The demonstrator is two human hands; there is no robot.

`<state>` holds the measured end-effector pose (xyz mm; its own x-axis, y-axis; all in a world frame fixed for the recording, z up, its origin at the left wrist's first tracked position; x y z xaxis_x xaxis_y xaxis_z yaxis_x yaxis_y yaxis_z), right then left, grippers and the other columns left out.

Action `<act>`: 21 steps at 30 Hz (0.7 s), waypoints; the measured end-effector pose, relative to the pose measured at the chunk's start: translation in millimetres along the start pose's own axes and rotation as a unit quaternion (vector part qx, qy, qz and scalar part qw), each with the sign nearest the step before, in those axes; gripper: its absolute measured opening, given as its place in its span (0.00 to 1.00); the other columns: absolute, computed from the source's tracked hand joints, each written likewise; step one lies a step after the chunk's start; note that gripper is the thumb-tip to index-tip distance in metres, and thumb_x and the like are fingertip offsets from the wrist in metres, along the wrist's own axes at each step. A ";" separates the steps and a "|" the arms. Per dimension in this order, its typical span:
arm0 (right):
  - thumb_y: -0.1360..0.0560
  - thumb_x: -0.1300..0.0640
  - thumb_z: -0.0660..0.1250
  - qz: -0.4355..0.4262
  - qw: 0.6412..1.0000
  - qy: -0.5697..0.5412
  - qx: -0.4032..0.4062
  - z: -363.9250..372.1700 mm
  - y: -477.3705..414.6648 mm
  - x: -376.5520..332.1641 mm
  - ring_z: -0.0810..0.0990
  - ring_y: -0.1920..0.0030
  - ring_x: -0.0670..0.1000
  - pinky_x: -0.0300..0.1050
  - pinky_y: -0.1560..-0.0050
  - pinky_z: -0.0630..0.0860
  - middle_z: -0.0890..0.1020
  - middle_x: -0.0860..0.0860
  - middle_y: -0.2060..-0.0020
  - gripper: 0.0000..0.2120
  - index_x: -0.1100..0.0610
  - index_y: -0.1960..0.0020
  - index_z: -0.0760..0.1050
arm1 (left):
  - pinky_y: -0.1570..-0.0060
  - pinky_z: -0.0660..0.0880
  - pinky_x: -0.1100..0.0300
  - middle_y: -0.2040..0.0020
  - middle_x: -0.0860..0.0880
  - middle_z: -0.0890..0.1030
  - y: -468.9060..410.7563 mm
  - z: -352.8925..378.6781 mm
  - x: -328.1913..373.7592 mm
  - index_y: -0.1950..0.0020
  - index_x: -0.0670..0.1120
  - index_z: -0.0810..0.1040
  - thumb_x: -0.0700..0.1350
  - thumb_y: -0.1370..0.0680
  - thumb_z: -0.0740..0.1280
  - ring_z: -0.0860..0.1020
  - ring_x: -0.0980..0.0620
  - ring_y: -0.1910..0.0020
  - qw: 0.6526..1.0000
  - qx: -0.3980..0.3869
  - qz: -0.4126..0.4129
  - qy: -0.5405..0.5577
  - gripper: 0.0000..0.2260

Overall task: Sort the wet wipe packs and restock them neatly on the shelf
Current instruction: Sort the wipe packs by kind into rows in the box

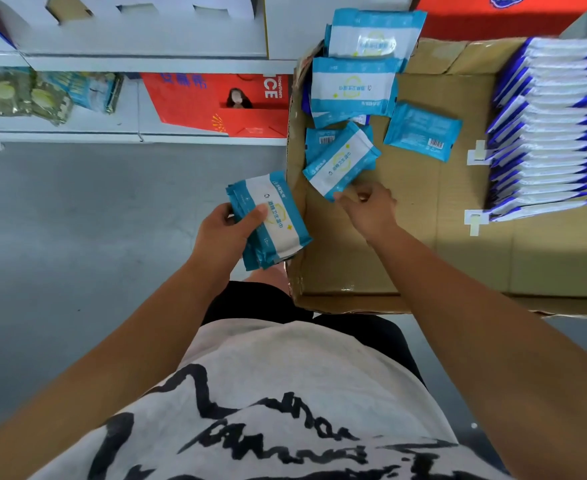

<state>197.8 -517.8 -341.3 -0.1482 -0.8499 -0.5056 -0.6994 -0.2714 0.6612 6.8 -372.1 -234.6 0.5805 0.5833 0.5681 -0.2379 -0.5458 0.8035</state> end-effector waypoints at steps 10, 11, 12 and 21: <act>0.29 0.46 0.77 0.153 0.966 -0.206 0.009 26.6 -20.1 -19.8 0.83 0.58 0.50 0.45 0.59 0.81 0.85 0.50 0.54 0.14 0.53 0.48 0.82 | 0.46 0.84 0.49 0.40 0.52 0.83 5.0 0.0 -2.6 0.36 0.51 0.75 0.52 0.22 0.73 0.85 0.51 0.46 0.999 0.014 -0.005 -0.045 0.16; 0.28 0.48 0.77 0.138 0.964 -0.228 0.011 25.1 -17.7 -16.3 0.84 0.56 0.50 0.48 0.53 0.82 0.85 0.50 0.53 0.12 0.53 0.49 0.81 | 0.47 0.84 0.50 0.41 0.52 0.83 4.7 0.6 -2.0 0.36 0.51 0.76 0.51 0.22 0.73 0.85 0.51 0.46 0.999 0.011 -0.004 -0.046 0.16; 0.27 0.49 0.76 0.119 0.962 -0.245 0.009 22.6 -13.0 -12.7 0.84 0.54 0.51 0.51 0.49 0.83 0.85 0.50 0.53 0.10 0.52 0.51 0.80 | 0.47 0.84 0.50 0.41 0.52 0.84 4.2 1.0 -2.0 0.36 0.51 0.76 0.51 0.21 0.73 0.85 0.51 0.46 0.999 0.009 -0.005 -0.043 0.16; 0.22 0.56 0.71 -0.013 0.977 -0.193 0.085 -46.9 78.4 35.0 0.80 0.54 0.40 0.29 0.64 0.75 0.82 0.46 0.52 0.06 0.52 0.47 0.76 | 0.46 0.84 0.50 0.39 0.52 0.82 6.6 16.1 -6.4 0.35 0.52 0.74 0.50 0.20 0.71 0.84 0.51 0.46 0.999 0.023 0.017 -0.039 0.15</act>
<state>170.5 -590.0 -281.1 -0.3585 -0.6009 -0.7144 -0.8077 -0.1840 0.5601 14.0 -389.1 -235.8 0.6319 0.5157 0.5786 -0.2246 -0.5927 0.7735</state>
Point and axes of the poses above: each hand's wrist, its own y-axis away from the middle knuckle, its own z-axis out of the palm, x = y × z, the point moved 1 cm from there along -y, towards the middle knuckle
